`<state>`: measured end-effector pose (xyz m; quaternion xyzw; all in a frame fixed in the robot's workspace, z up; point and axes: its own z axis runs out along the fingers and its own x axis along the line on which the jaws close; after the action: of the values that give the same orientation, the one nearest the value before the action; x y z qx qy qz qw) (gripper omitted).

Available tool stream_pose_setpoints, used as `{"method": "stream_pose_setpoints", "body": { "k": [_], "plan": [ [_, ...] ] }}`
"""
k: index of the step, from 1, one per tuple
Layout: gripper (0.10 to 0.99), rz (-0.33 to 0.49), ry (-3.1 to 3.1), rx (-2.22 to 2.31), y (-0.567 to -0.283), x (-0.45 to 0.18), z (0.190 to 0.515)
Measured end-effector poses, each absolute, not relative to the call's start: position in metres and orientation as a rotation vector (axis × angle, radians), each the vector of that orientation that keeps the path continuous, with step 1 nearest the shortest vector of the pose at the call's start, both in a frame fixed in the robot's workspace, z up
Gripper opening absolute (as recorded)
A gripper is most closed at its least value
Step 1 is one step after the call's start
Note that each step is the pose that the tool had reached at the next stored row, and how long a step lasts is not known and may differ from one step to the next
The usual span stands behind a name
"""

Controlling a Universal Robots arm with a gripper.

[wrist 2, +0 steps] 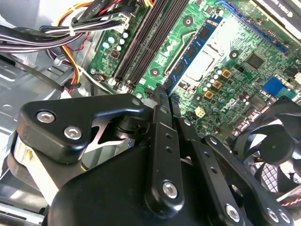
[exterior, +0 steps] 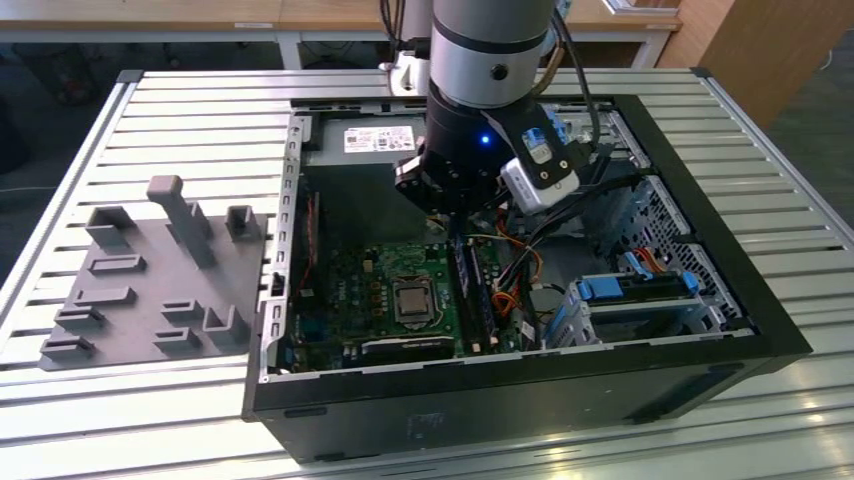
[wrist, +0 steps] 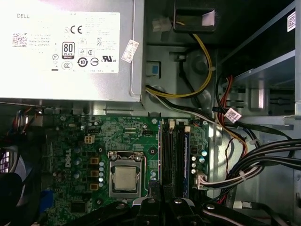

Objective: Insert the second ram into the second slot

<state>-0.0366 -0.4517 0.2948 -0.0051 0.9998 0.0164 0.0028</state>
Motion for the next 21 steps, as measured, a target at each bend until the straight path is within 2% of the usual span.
{"method": "stream_pose_setpoints", "body": {
  "k": [21],
  "plan": [
    [0.137,0.052,3.136,-0.016,-0.4517,-0.0366,0.2843]
  ]
}}
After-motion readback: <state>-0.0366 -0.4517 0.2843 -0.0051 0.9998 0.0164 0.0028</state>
